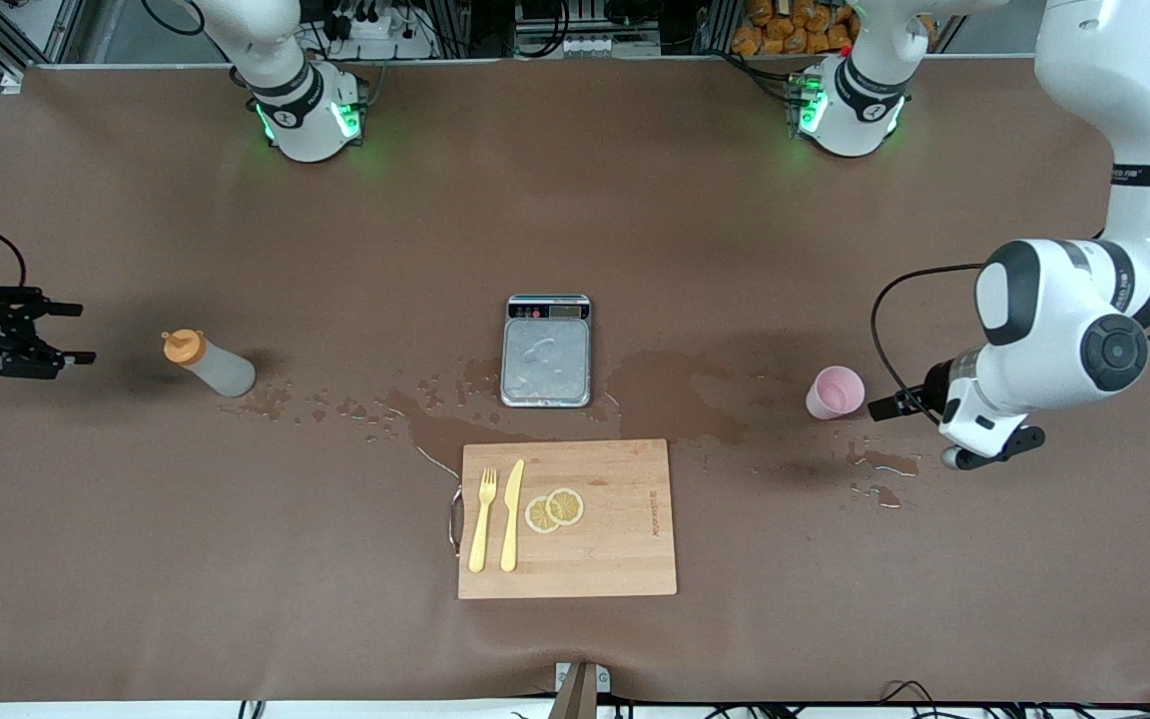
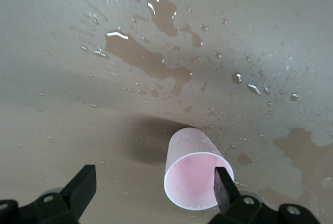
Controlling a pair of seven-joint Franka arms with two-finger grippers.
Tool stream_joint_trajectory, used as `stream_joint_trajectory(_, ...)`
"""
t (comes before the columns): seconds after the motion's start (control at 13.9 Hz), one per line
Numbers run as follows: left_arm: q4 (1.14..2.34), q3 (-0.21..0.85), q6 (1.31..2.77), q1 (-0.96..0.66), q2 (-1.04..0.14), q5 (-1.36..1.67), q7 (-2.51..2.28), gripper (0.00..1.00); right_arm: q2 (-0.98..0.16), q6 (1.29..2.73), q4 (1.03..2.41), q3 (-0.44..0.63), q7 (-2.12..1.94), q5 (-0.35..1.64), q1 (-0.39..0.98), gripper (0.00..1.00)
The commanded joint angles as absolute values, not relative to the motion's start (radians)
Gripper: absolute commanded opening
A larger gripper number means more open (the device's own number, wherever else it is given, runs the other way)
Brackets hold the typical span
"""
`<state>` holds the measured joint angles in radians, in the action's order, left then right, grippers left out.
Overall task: Add sauce to pink cup with both arms
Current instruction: 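Grasp the pink cup with the left gripper while the right gripper grasps the bottle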
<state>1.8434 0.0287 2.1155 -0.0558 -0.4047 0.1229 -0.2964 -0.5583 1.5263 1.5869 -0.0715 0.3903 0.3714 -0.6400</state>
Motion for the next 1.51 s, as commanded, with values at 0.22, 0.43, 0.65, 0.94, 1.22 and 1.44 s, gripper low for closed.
stream_joint_trajectory(0.22,1.936,0.043,2.141,-0.083,-0.348,0.112,-0.288,1.0,-0.698,1.505,1.549,-0.091,0.414,0.52,-0.703,1.0)
stream_joint_trajectory(0.43,1.953,0.046,2.166,-0.083,-0.356,0.083,-0.287,1.0,-0.751,1.503,1.549,-0.091,0.416,0.581,-0.719,1.0)
stream_joint_trajectory(0.65,2.031,0.046,2.262,-0.086,-0.35,0.083,-0.287,1.0,-0.784,1.505,1.549,-0.091,0.414,0.617,-0.732,1.0)
stream_joint_trajectory(0.94,2.055,0.046,2.296,-0.092,-0.37,0.083,-0.288,1.0,-0.824,1.505,1.549,-0.091,0.414,0.641,-0.732,1.0)
stream_joint_trajectory(1.22,2.06,0.046,2.298,-0.109,-0.387,0.08,-0.288,0.01,-0.867,1.48,1.552,-0.092,0.414,0.678,-0.732,1.0)
stream_joint_trajectory(1.44,2.056,0.046,2.299,-0.11,-0.396,0.075,-0.29,0.0,-0.868,1.476,1.552,-0.095,0.425,0.681,-0.719,1.0)
